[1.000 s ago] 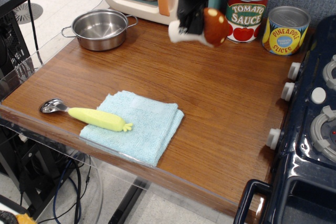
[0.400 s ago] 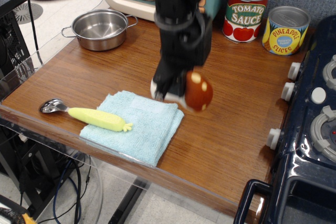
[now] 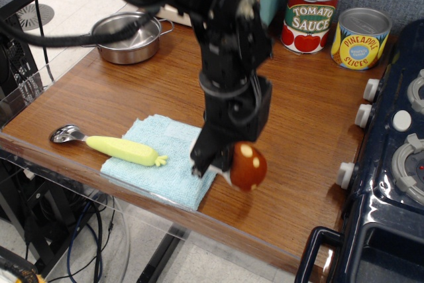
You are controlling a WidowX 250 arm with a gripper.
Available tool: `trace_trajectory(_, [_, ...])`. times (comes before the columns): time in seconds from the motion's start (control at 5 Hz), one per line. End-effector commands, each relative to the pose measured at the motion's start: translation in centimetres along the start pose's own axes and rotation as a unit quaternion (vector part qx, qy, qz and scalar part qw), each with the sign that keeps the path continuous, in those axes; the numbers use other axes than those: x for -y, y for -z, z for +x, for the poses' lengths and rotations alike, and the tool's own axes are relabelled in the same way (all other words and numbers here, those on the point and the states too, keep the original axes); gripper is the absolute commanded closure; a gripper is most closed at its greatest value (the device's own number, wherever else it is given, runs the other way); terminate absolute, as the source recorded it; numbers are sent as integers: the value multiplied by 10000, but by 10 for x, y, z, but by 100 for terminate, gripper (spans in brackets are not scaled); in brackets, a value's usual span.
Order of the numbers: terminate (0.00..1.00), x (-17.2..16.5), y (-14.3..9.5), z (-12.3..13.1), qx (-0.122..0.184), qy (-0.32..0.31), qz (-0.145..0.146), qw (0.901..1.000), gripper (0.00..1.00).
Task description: Move the mushroom to the edge of the table so its touching the rag.
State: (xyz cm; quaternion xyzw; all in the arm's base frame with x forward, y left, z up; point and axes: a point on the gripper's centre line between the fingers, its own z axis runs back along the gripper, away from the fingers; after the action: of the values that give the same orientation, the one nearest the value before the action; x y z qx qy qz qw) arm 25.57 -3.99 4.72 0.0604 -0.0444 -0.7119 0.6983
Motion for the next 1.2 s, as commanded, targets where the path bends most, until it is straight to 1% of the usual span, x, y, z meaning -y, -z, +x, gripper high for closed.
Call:
trace_trajectory(0.0, [0,11,7,5,-7,272,28,9996,100])
trace_trajectory(0.2, [0,13,10,4,-63,231,-90,9997,0])
trace_trajectory(0.4, [0,15,8,5,-72,306,-120,9994,0])
trace_trajectory(0.6, [0,15,-1,4,-204,270,61,9994,0])
trace_trajectory(0.8, [0,10,-14,1,-193,210,154,9995,0])
trace_trajectory(1.0, [0,2,-34,-3,27,38,341,9994,0])
